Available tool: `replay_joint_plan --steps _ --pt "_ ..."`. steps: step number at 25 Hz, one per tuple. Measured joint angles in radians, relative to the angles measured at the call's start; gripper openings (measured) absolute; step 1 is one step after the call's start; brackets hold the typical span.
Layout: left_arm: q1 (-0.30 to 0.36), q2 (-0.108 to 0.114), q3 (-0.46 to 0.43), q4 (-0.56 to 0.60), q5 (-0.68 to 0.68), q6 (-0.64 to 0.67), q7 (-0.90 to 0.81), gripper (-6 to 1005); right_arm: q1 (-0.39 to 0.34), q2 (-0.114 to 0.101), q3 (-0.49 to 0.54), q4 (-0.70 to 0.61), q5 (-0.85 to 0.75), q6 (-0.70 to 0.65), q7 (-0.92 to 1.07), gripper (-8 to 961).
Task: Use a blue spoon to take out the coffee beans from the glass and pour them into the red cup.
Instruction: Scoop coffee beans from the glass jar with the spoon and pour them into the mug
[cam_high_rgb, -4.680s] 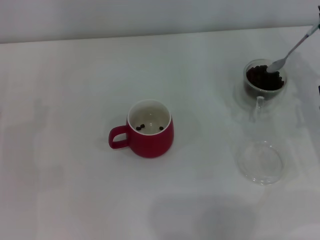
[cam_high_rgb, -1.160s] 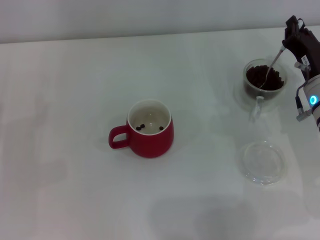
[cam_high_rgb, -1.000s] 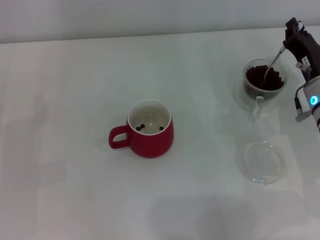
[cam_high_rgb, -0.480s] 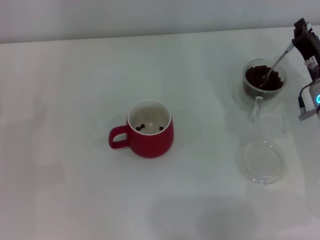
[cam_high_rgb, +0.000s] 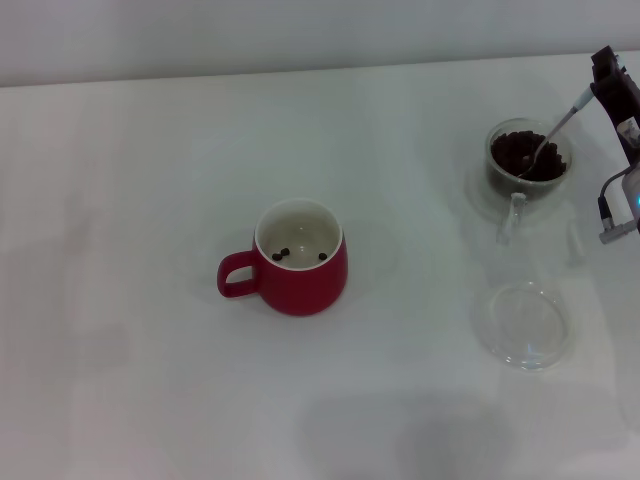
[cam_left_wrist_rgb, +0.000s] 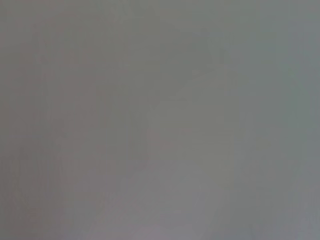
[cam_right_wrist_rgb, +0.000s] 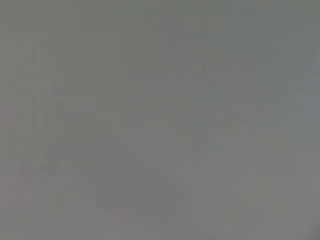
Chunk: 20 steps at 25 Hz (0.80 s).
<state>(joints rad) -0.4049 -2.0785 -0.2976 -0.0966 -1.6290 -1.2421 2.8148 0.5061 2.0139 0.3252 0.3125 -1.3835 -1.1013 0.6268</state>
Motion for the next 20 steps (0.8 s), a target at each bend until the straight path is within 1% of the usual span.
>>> replay_joint_plan --steps 20 --pt "0.003 0.0 0.0 0.0 0.0 -0.002 0.0 876 -0.004 -0.001 0.0 -0.024 0.0 0.015 0.175 165"
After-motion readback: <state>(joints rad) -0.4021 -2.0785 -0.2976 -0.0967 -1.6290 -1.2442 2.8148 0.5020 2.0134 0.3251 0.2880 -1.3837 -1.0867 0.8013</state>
